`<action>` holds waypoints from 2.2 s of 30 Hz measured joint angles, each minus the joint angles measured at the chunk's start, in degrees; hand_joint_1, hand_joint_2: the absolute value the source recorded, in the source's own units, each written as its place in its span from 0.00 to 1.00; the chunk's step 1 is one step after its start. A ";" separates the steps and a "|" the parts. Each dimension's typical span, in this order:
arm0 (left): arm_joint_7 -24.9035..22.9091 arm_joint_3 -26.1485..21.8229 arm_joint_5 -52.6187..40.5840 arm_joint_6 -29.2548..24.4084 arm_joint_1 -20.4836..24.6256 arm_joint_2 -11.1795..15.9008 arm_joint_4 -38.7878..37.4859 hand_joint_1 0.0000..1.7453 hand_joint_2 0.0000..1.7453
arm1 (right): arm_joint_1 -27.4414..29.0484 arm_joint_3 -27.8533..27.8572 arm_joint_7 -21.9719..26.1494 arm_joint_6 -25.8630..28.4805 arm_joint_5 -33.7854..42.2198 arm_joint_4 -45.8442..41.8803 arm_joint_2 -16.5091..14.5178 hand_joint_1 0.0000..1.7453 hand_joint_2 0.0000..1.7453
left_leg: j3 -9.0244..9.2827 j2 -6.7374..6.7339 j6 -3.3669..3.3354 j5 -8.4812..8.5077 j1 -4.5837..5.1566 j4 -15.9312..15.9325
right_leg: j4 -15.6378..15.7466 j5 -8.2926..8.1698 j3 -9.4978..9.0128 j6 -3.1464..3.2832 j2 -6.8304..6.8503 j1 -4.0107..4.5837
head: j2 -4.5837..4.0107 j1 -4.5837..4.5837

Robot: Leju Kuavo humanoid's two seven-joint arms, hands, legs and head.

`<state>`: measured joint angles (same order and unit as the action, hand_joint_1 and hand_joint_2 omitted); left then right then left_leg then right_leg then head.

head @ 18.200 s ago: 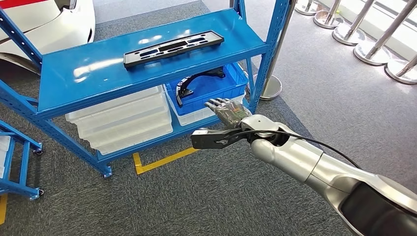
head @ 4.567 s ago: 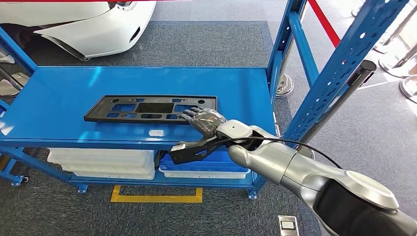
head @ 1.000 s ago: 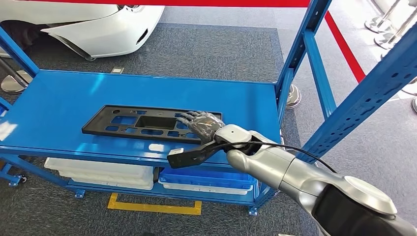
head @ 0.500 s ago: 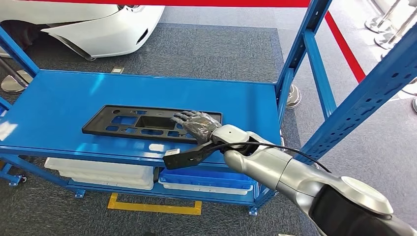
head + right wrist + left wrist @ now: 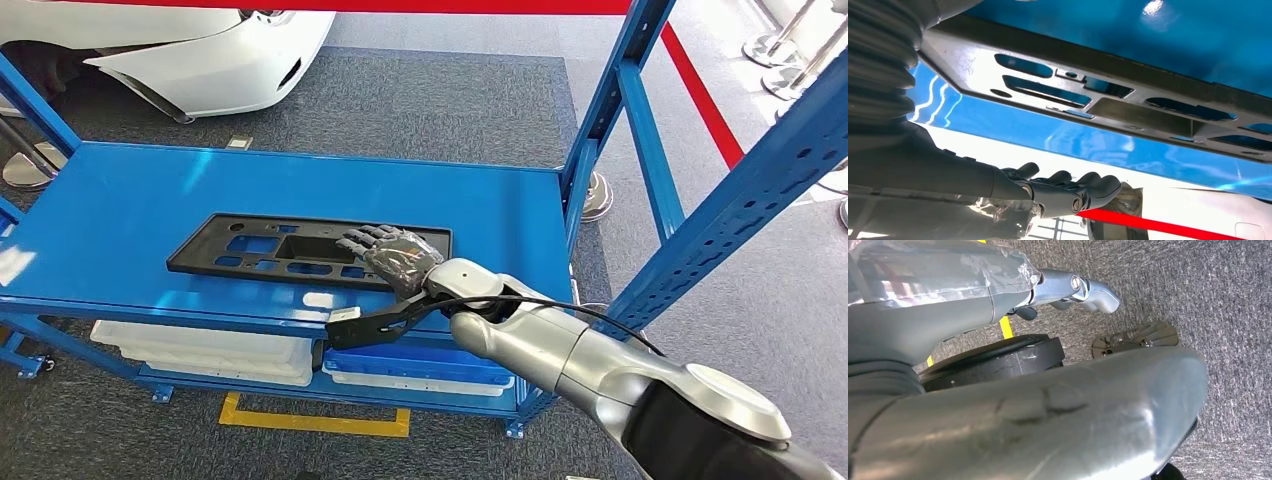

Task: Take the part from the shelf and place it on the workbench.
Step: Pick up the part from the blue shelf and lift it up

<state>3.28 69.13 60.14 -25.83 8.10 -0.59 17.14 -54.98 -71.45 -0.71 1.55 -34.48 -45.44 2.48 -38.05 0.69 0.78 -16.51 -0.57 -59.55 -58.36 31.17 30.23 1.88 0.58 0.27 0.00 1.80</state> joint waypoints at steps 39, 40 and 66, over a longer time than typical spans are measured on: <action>1.94 -0.33 -0.87 -0.66 -0.11 -0.02 0.00 0.00 0.00 | 7.69 4.72 0.77 0.13 6.65 10.34 -0.26 1.00 1.00 | 0.35 -0.06 0.02 -0.02 -0.01 0.02 | 0.05 0.04 -0.29 0.04 -0.02 -0.01 | 0.00 -0.02; 2.11 -0.38 -0.92 -0.79 -0.11 -0.03 0.01 0.00 0.00 | 7.72 4.71 0.34 0.26 5.92 10.34 -0.13 1.00 1.00 | 0.37 -0.06 0.02 -0.02 -0.01 0.02 | 0.05 0.03 -0.31 0.04 -0.02 -0.01 | 0.00 -0.01; 2.71 -0.50 -1.13 -0.98 -0.22 -0.17 0.02 0.00 0.00 | 7.67 4.97 -0.91 0.64 3.80 10.29 1.12 0.00 1.00 | 0.62 -0.08 0.03 -0.01 -0.01 0.03 | 0.05 0.01 -0.56 0.03 -0.02 -0.01 | 0.00 -0.02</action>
<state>5.99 68.63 59.02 -26.81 7.88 -0.77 17.16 -47.30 -66.47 -1.62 2.19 -30.68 -35.15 3.60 -37.43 0.62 0.81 -16.53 -0.58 -59.52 -58.31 31.18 29.67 1.91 0.55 0.26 0.00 1.78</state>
